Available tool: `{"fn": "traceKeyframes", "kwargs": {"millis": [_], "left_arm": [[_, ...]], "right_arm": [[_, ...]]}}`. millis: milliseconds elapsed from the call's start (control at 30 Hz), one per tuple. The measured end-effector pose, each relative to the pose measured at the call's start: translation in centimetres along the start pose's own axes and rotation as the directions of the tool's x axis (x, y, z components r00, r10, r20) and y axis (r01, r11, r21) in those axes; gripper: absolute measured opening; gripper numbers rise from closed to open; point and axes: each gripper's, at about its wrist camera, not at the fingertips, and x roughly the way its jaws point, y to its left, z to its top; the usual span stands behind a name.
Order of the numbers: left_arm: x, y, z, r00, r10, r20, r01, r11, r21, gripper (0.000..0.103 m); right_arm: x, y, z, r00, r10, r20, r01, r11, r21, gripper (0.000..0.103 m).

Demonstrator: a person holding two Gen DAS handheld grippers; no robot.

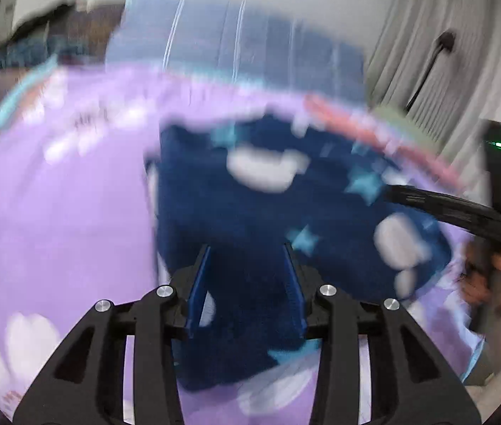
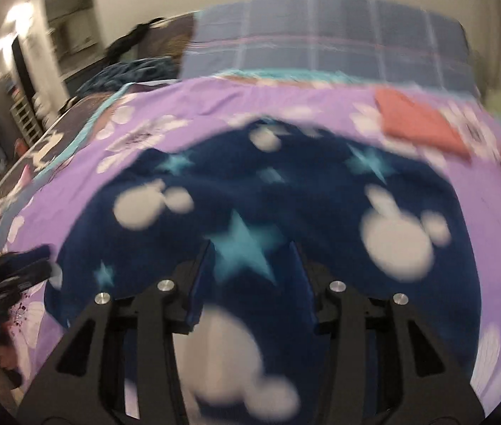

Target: Fold small clothes

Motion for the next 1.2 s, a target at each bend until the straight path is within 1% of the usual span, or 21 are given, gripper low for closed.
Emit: {"fn": "traceKeyframes", "kwargs": {"millis": [33,67,100,167,200,267,333,467,567,667,700,733,767,800,833,867,933,967,1000,1100,1200], "left_arm": [[1.4,-0.3,-0.5,0.999,0.051,0.001,-0.051,0.999,0.017,0.041],[1.5,-0.8,-0.9,0.996,0.077,0.035,-0.079,0.995,0.053,0.043],[1.5,-1.4,-1.0,0.994,0.102,0.041,-0.105,0.991,0.078,0.043],[1.5,-2.1,-1.1,0.989,0.143,0.045,-0.147,0.984,0.098,0.043],[1.4,-2.2,-1.2,0.987,0.151,0.049,-0.155,0.983,0.101,0.043],[1.3,-2.3,-1.4,0.985,0.167,0.045,-0.171,0.979,0.108,0.043],[1.2,-2.5,-1.4,0.983,0.180,0.040,-0.184,0.976,0.118,0.044],[1.2,-2.4,-1.4,0.981,0.188,0.045,-0.192,0.976,0.103,0.044],[1.5,-2.6,-1.3,0.977,0.208,0.043,-0.211,0.970,0.117,0.045],[1.5,-2.7,-1.4,0.976,0.214,0.046,-0.218,0.967,0.132,0.045],[1.5,-2.6,-1.4,0.977,0.210,0.047,-0.214,0.968,0.130,0.045],[1.6,-2.5,-1.3,0.978,0.204,0.047,-0.209,0.970,0.126,0.045],[1.6,-2.5,-1.3,0.978,0.202,0.047,-0.206,0.971,0.125,0.045],[1.6,-2.4,-1.3,0.979,0.200,0.047,-0.205,0.971,0.125,0.045],[1.6,-2.4,-1.3,0.979,0.200,0.049,-0.204,0.971,0.126,0.045],[1.6,-2.5,-1.4,0.978,0.200,0.051,-0.205,0.970,0.128,0.045],[1.6,-2.5,-1.5,0.979,0.197,0.053,-0.202,0.970,0.132,0.045],[1.6,-2.5,-1.5,0.979,0.196,0.055,-0.201,0.971,0.131,0.045],[1.6,-2.5,-1.5,0.979,0.194,0.055,-0.200,0.971,0.130,0.045],[1.6,-2.4,-1.5,0.980,0.189,0.055,-0.195,0.972,0.129,0.045],[1.6,-2.5,-1.6,0.980,0.189,0.060,-0.196,0.972,0.132,0.045]], "right_arm": [[0.1,-0.6,-1.0,1.000,0.005,-0.025,-0.004,0.999,0.034,0.047],[0.6,-1.1,-2.5,0.998,0.016,-0.069,-0.012,0.998,0.064,0.049],[1.1,-1.3,-3.7,0.996,0.016,-0.089,-0.011,0.998,0.065,0.050],[1.6,-0.8,-5.2,0.998,-0.013,-0.065,0.014,1.000,0.014,0.051],[1.6,-0.7,-5.1,0.998,-0.017,-0.066,0.018,1.000,0.020,0.052],[2.1,-1.1,-4.4,0.995,0.007,-0.100,0.003,0.995,0.102,0.055],[2.6,-1.0,-3.9,0.992,0.011,-0.125,0.002,0.995,0.103,0.056],[2.6,-0.3,-4.2,0.994,-0.007,-0.111,0.013,0.999,0.050,0.057],[2.3,-1.0,-4.6,0.995,0.003,-0.097,0.004,0.998,0.065,0.056],[0.8,-1.5,-4.3,0.997,0.034,-0.069,-0.025,0.992,0.124,0.051],[-0.2,-1.3,-4.1,0.998,0.037,-0.047,-0.031,0.992,0.122,0.049],[-1.0,-0.9,-4.1,0.999,0.031,-0.025,-0.028,0.994,0.107,0.048],[-2.2,-0.1,-4.1,1.000,0.009,0.015,-0.010,0.998,0.056,0.048],[-2.8,0.6,-4.3,0.999,-0.012,0.031,0.012,1.000,0.015,0.048],[-2.9,1.1,-4.4,0.999,-0.033,0.030,0.033,0.999,-0.019,0.048],[-2.1,1.7,-5.0,0.998,-0.063,-0.007,0.063,0.996,-0.055,0.048],[0.9,1.3,-6.2,0.990,-0.072,-0.122,0.069,0.997,-0.031,0.049],[2.2,0.5,-6.9,0.992,-0.054,-0.118,0.057,0.998,0.022,0.049],[2.4,0.5,-6.6,0.992,-0.057,-0.109,0.059,0.998,0.021,0.050],[2.1,0.9,-6.2,0.990,-0.069,-0.123,0.072,0.997,0.024,0.050],[0.7,0.6,-4.4,0.994,-0.020,-0.108,0.026,0.998,0.057,0.043]]}}
